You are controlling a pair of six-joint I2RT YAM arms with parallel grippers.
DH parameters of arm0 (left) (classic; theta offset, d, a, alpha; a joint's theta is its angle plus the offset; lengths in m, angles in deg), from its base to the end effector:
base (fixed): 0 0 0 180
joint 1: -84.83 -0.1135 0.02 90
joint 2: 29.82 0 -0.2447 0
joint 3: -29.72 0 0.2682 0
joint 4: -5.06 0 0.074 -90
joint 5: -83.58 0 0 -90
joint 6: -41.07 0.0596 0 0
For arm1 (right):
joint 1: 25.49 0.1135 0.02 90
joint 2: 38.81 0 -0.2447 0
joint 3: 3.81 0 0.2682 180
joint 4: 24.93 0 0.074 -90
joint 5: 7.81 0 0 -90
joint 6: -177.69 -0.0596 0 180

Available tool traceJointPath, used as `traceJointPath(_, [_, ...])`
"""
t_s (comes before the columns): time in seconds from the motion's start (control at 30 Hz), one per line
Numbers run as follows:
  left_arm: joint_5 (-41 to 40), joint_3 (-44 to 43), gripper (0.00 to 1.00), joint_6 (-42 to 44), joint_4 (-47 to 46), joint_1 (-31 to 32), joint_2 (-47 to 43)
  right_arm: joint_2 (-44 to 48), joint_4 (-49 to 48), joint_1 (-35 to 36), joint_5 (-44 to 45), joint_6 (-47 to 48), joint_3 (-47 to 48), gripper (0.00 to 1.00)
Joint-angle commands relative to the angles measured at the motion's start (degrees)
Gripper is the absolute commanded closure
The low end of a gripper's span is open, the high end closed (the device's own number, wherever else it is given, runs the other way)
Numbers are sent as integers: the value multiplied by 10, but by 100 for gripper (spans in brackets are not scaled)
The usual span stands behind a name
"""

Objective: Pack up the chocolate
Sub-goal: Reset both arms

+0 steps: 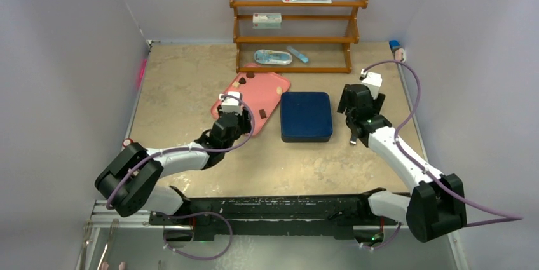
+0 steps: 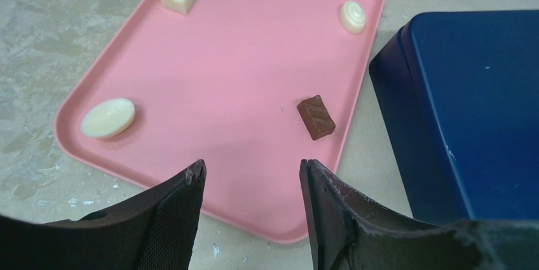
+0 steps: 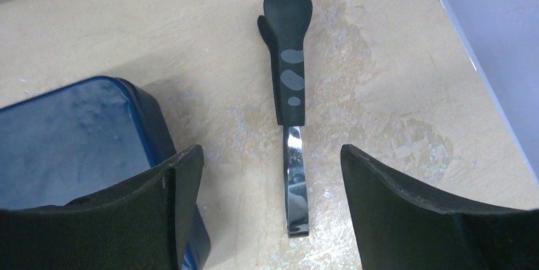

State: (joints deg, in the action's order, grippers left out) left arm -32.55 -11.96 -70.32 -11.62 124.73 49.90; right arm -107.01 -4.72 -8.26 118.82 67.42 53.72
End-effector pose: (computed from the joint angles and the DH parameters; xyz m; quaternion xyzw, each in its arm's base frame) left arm 0.2518 -0.1763 0.1426 0.0036 0.8145 -0.1193 0.5677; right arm 0.2944 0.0541 0.2285 0.1769 0.8214 -0.1083 0.5314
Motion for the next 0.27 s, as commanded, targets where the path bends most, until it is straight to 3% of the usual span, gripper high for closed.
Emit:
traceJointPath(0.0, [-24,10,44,19,-59,3,-23,18,-38,2,43,0,-7,18])
traceJointPath(0.23, [-23,16,44,21,-65,3,-35,-9,-12,28,101,-6,17,16])
